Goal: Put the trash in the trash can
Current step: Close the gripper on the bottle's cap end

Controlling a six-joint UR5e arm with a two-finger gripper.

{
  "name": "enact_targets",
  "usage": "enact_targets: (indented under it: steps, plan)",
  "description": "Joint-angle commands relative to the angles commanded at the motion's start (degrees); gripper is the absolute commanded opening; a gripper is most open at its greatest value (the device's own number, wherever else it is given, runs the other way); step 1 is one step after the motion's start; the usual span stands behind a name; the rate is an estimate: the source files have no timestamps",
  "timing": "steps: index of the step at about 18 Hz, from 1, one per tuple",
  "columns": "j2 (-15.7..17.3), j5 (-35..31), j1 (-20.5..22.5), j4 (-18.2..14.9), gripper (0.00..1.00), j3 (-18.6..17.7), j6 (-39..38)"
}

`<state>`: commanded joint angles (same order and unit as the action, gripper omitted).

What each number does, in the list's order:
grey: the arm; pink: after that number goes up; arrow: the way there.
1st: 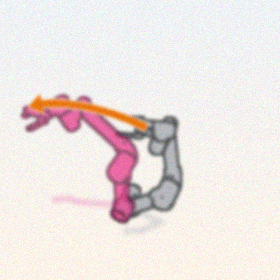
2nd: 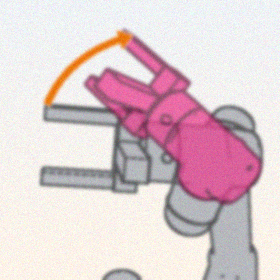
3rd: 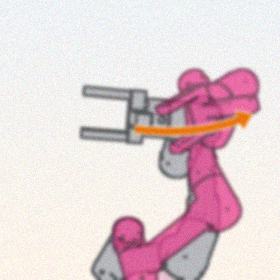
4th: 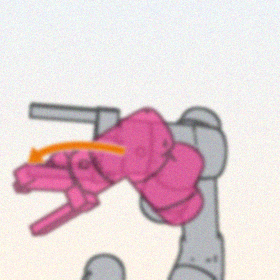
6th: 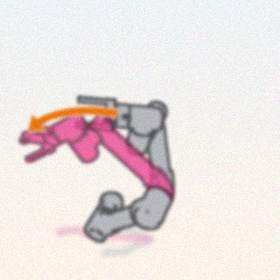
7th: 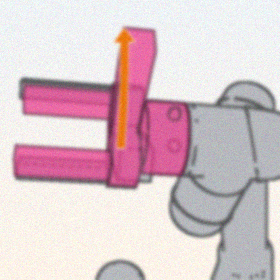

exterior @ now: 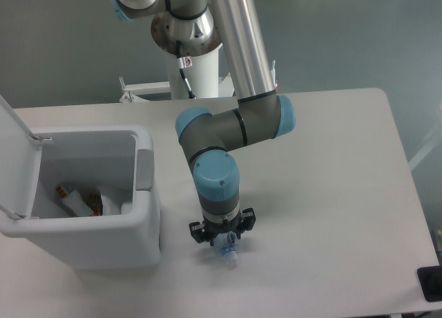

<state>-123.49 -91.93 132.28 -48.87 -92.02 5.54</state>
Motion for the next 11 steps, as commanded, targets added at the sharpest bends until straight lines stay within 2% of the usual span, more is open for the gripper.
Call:
enact_targets:
  steps: [4,8,11]
  plan:
    - [0.0,0.0,0.1,-0.1,0.59,0.1,0.2]
    - [0.5,0.1,0.1,-0.1,0.64,0.9,0.4]
    - [1.1,0.6,0.4,-0.5,0.64,3.5,0.9]
